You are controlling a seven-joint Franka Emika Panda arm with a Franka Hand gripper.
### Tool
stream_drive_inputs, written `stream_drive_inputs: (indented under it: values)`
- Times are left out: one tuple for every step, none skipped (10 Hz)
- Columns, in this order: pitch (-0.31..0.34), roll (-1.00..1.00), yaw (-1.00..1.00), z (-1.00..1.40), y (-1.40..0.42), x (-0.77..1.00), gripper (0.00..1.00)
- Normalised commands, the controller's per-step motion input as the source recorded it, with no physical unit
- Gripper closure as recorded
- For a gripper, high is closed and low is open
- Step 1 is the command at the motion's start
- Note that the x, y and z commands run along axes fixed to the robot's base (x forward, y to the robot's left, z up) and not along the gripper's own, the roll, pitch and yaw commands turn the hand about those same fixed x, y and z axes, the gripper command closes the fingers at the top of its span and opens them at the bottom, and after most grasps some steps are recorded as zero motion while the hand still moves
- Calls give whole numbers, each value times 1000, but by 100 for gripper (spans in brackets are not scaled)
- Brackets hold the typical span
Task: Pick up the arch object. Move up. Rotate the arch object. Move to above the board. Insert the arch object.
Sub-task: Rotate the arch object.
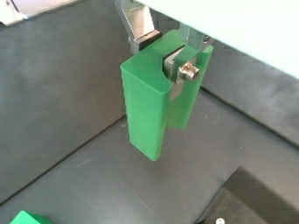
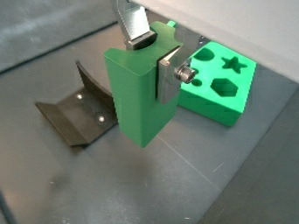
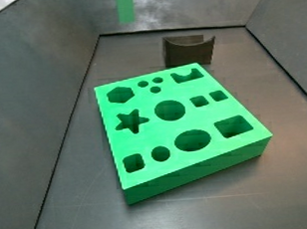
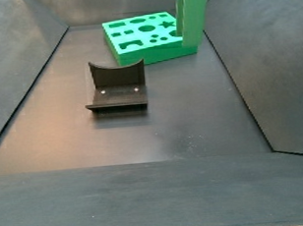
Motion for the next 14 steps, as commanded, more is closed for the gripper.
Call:
stream_drive_inputs:
  values:
    - [-58,-190,-44,-1000,8,11,100]
    - [-70,-178,-39,-1000,10,12,100]
    - [-71,-165,-31,-1000,13,15,100]
    - [-68,-162,-27,-1000,15,18,100]
    - [-66,-157,-27,-1000,19,20,100]
    - [-69,-154,-26,-1000,22,20,100]
    - [-71,-148,-26,-1000,27,18,100]
    - [-74,-143,-26,-805,27,17,100]
    - [-72,-139,-26,-642,23,16,100]
    - [-70,-135,-23,-482,19,18,100]
    - [-66,-132,-22,-322,18,22,100]
    - [-55,-131,-21,-226,19,18,100]
    - [-55,-131,-21,-226,19,18,100]
    - [-36,-133,-22,-230,15,-5,100]
